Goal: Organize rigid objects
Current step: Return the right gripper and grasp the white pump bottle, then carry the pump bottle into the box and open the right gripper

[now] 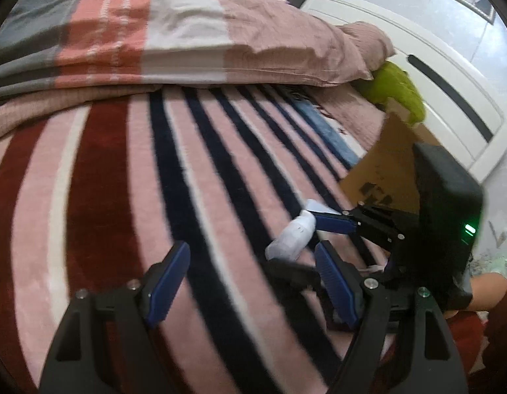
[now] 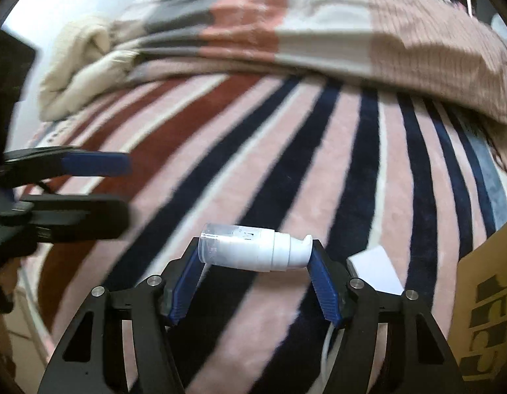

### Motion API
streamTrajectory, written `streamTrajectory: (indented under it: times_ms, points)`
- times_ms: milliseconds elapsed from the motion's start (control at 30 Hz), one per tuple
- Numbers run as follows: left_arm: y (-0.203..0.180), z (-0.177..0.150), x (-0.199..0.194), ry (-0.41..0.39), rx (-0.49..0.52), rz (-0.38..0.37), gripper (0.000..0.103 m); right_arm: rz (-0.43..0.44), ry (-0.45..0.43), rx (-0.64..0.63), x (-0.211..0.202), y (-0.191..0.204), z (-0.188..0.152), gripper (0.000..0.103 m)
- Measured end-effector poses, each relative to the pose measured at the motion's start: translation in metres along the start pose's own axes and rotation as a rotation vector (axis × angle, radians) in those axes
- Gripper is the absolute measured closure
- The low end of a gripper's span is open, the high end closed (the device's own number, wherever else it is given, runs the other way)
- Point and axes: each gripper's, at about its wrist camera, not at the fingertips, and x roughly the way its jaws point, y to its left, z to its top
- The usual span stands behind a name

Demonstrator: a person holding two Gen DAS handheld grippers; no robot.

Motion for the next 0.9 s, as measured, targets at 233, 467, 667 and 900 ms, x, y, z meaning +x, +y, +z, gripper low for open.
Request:
streamTrajectory:
  times_ms: [233, 467, 667, 900]
  points:
    - [-0.05, 0.018, -0.015, 0.003, 0.078, -0.159, 0.064, 0.044, -0.143, -0.144, -0.073, 0.03, 0.006, 0.044]
    - [-0.116, 0.046, -0.035, -0.045, 0.202, -0.168, 0.072, -0.022, -0.24, -0.16, -0.134, 0.019, 0.007, 0.044]
    - [-0.174, 0.075, -0.014, -0.022, 0.299, -0.184, 0.073, -0.097, -0.265, -0.124, -0.173, -0.021, 0.006, 0.044]
    - [-0.234, 0.11, 0.041, 0.082, 0.381, -0.241, 0.078, -0.183, -0.203, 0.008, -0.195, -0.092, -0.002, 0.045]
